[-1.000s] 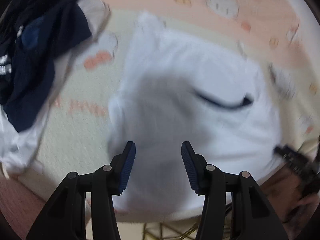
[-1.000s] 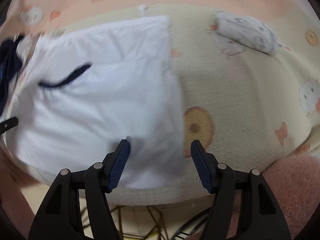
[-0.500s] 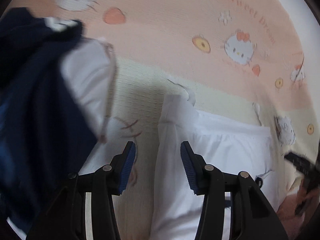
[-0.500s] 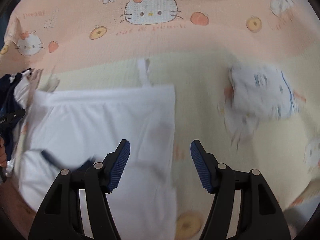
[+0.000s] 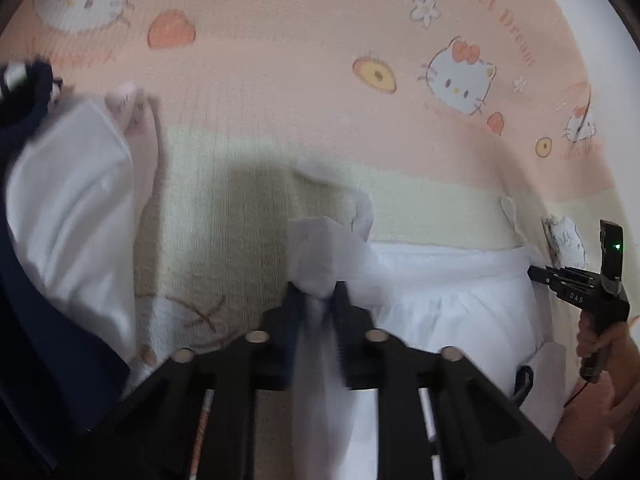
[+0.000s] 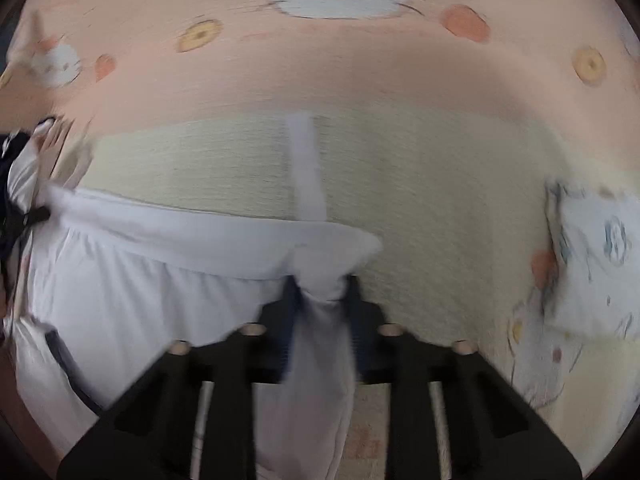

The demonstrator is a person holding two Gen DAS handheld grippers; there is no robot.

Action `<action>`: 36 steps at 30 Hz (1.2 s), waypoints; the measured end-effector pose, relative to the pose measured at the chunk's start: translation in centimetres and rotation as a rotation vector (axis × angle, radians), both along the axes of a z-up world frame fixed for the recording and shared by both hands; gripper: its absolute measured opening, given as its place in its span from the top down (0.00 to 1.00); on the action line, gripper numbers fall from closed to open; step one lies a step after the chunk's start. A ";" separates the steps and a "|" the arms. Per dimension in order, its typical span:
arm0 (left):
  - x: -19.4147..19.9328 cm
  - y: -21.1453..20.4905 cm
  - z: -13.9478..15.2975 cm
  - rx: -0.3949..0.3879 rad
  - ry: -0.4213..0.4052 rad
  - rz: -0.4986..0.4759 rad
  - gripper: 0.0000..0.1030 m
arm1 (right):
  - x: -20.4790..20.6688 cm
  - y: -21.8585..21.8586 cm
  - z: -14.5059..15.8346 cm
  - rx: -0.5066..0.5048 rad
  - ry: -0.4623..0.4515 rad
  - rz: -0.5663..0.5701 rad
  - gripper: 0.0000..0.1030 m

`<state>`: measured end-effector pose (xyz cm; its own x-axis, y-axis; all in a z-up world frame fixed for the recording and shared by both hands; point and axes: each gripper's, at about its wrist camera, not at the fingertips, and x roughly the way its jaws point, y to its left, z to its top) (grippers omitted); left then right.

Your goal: Fold clothes

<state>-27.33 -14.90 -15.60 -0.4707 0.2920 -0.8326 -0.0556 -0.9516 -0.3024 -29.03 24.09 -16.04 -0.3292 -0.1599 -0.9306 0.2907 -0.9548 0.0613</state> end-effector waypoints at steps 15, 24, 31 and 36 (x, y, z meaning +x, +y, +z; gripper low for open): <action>-0.6 -2.0 0.8 -0.081 0.079 0.099 0.65 | -1.3 5.0 0.4 -0.093 0.040 -0.152 0.67; 0.0 3.5 -0.9 -0.139 0.050 -0.102 0.64 | -1.1 1.7 1.1 0.012 0.091 -0.084 0.64; -0.3 3.6 -2.5 -0.217 0.017 -0.062 0.72 | -1.3 2.9 2.2 -0.031 0.107 -0.125 0.63; -0.3 2.7 -2.7 -0.303 0.026 0.027 0.75 | -2.1 3.7 0.5 -0.134 -0.025 -0.151 0.63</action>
